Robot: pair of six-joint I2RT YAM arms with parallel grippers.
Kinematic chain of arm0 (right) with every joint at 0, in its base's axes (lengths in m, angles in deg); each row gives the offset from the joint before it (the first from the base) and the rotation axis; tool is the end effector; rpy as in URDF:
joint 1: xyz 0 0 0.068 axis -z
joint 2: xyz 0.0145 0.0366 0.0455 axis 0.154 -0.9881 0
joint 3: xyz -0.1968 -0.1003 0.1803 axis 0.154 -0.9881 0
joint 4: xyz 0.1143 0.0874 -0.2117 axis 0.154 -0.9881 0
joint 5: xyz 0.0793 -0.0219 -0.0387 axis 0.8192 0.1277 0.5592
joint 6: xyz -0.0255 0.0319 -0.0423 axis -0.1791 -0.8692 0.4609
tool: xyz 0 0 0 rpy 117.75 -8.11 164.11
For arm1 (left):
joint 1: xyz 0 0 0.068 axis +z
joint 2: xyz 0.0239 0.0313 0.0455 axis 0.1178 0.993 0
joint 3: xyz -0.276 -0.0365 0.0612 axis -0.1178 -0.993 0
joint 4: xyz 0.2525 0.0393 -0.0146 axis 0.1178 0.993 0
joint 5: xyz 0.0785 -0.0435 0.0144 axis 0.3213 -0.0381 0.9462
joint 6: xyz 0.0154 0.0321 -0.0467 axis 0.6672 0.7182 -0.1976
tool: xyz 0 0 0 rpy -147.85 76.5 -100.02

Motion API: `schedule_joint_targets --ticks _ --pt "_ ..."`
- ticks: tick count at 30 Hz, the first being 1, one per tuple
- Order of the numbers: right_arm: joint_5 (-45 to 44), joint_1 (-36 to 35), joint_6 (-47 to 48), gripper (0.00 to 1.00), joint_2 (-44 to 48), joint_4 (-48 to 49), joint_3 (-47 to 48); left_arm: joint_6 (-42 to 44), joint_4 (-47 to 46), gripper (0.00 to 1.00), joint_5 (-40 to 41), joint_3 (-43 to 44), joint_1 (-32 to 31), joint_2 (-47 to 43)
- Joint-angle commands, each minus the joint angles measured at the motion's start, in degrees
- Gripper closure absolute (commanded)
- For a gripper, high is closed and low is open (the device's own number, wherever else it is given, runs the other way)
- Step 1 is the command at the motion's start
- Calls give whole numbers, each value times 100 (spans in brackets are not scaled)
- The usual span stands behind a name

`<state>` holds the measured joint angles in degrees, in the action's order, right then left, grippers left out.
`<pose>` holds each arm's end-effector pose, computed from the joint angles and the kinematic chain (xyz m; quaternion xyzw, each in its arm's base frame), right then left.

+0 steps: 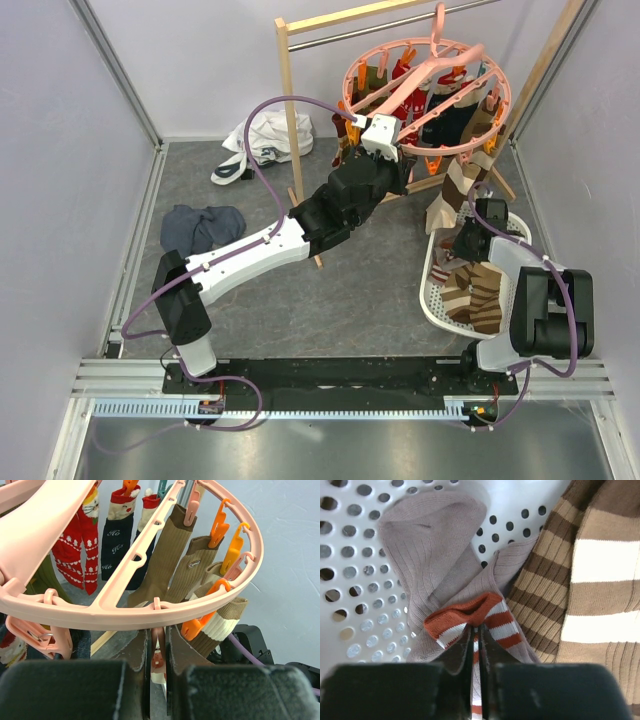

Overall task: Clip the socks to the hanger
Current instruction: Pick up the sock from the bin.

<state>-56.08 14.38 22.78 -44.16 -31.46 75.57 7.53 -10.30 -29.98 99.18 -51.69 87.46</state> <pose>0.2771 -0.0267 0.1775 0.2548 0.9219 0.0516 0.2873 0.2368 -0.3549 0.4277 0.1194 0.6785 -0.3186 0.6510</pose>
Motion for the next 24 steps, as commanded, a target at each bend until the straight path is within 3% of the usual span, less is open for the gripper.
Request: schedule_joint_targets --ticks 1,14,24 --pt "-23 -7 21 100 367 -90 0 -22 47 98 -5 88 10 -102" --pt "741 -7 -173 100 2284 -397 -88 -5 126 98 -31 97 18 -242" --pt "1838 -7 20 100 4418 -705 -361 75 187 98 -31 115 10 -321"
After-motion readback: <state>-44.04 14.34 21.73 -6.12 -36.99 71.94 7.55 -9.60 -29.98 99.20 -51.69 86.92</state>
